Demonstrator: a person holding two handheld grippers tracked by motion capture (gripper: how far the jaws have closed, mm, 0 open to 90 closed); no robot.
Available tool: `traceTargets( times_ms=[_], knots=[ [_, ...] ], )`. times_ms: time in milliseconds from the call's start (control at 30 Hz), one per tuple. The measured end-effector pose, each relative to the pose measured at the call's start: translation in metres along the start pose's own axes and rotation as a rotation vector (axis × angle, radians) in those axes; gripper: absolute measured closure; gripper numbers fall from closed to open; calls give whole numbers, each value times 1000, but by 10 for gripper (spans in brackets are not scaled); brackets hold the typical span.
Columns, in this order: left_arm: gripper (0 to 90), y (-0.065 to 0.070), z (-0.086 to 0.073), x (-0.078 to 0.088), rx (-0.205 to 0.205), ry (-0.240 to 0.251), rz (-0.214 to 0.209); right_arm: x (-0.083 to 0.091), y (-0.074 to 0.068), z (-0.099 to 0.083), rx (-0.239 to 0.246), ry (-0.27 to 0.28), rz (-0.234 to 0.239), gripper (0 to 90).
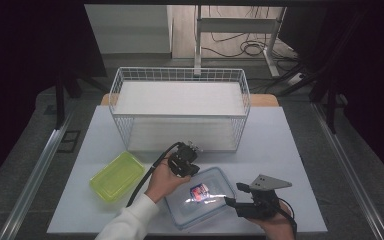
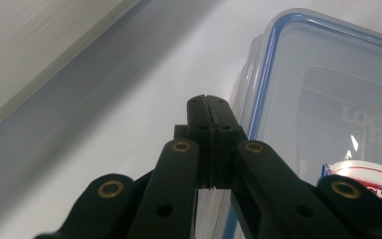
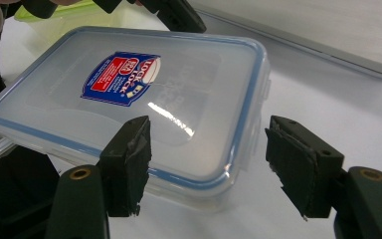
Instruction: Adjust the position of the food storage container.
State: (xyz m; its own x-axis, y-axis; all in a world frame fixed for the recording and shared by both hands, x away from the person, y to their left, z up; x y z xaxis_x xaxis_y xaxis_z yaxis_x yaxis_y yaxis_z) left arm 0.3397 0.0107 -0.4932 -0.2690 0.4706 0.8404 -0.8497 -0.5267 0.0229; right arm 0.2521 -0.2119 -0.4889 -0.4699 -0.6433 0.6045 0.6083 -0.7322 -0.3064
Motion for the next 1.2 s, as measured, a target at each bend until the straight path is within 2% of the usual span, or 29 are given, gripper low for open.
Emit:
traceTargets(
  times_ms=[100, 133, 167, 200, 233, 267, 300, 333, 367, 400, 467, 500, 667, 700, 733, 767, 800, 833, 867, 933, 1000, 1033, 1067, 1100, 1200],
  knots=[
    [880, -3, -4, 6, 14, 17, -6, 2, 2, 0, -6, 6, -6, 341],
    [860, -7, -10, 18, 27, 51, 19, 4, 4, 0, -12, 8, -6, 341],
    [834, -7, -10, 18, 27, 51, 19, 4, 5, 0, -13, 9, -8, 341],
    [782, -9, -13, 25, 34, 75, 31, 5, 5, 0, -15, 11, -11, 341],
    [782, -10, -18, 32, 48, 102, 37, 5, 5, 0, -15, 11, -11, 341],
    [658, -11, -28, 47, 63, 146, 43, 6, 6, 0, -16, 16, -21, 338],
    [613, -11, -28, 47, 63, 146, 43, 6, 6, 0, -16, 16, -21, 338],
    [539, -9, -39, 60, 81, 169, 33, 6, 7, 0, -24, 14, -26, 336],
    [477, -9, -39, 60, 81, 169, 33, 6, 7, 0, -24, 14, -26, 336],
    [434, -6, -51, 71, 86, 200, 35, 6, 8, 0, -29, 15, -23, 336],
    [379, -3, -56, 75, 91, 214, 35, 7, 8, 0, -32, 14, -24, 336],
    [347, 2, -67, 81, 90, 227, 24, 8, 9, 1, -32, 11, -23, 336],
    [296, 9, -87, 88, 106, 248, 21, 13, 10, 2, -31, 19, -17, 344],
    [294, 9, -91, 90, 115, 256, 28, 14, 10, 2, -30, 16, -11, 381],
    [287, 8, -98, 94, 125, 259, 47, 18, 8, 1, -23, -1, 19, 492],
    [281, 7, -102, 96, 132, 261, 55, 19, 6, 1, -9, -14, 44, 565],
    [279, 7, -102, 96, 132, 261, 55, 19, 6, 1, -9, -14, 44, 565],
    [277, 6, -104, 98, 139, 264, 62, 21, -2, 1, 22, -31, 83, 711],
    [277, 5, -107, 99, 144, 268, 64, 21, -2, 1, 22, -31, 83, 711],
    [272, 3, -110, 102, 154, 275, 72, 21, -10, 1, 60, -65, 128, 806],
    [265, 1, -113, 103, 156, 273, 79, 14, -26, -2, 116, -123, 190, 885],
    [264, 1, -113, 103, 156, 273, 79, 14, -26, -2, 116, -123, 190, 885],
    [264, 1, -114, 104, 159, 273, 81, 11, -32, -3, 133, -142, 209, 889],
    [261, 0, -115, 104, 161, 273, 82, 3, -45, -8, 179, -186, 243, 889],
    [257, -2, -119, 104, 169, 271, 87, -7, -59, -13, 215, -231, 270, 890]
  ],
)
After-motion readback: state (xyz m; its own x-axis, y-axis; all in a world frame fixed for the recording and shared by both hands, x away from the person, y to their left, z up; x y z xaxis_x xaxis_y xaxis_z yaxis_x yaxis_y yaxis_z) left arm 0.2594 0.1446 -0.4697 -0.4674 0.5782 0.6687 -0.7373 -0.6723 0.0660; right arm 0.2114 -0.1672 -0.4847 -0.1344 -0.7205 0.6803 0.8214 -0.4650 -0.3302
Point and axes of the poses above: each handheld gripper's, and its own axes: x roughly backward along the jaws, z roughly out of its top, y roughly to its right, the point moved 3 cm from there along -x, roughly forward along the jaws, and after that the axes turned 14 degrees about -x, right-handed, at the moved point
